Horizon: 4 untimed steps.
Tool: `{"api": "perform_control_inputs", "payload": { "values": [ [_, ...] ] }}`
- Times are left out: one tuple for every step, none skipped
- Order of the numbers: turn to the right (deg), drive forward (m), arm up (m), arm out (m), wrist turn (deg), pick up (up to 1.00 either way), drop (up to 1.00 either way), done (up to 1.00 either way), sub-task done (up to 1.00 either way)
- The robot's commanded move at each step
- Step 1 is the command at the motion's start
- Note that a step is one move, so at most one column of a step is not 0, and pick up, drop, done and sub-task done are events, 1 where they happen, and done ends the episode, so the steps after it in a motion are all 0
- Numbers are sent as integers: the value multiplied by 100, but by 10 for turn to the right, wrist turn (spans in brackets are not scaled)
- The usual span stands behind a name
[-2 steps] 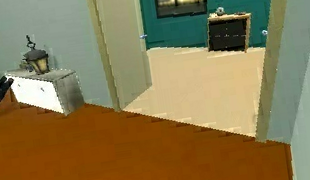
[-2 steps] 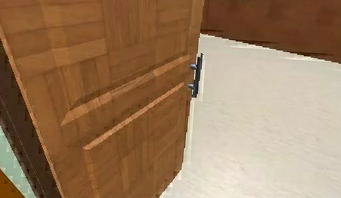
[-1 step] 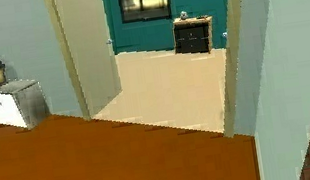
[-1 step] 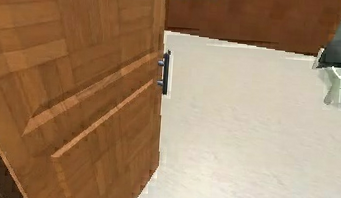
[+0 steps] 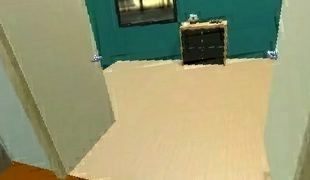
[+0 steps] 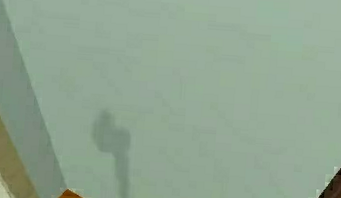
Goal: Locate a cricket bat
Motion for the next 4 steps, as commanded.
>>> {"api": "perform_control_inputs", "payload": {
  "values": [
    [0,75,0,0,0,0,0,0,0],
    [90,0,0,0,0,0,0,0,0],
    [0,100,0,0,0,0,0,0,0],
    [30,0,0,0,0,0,0,0,0]
  ]
}}
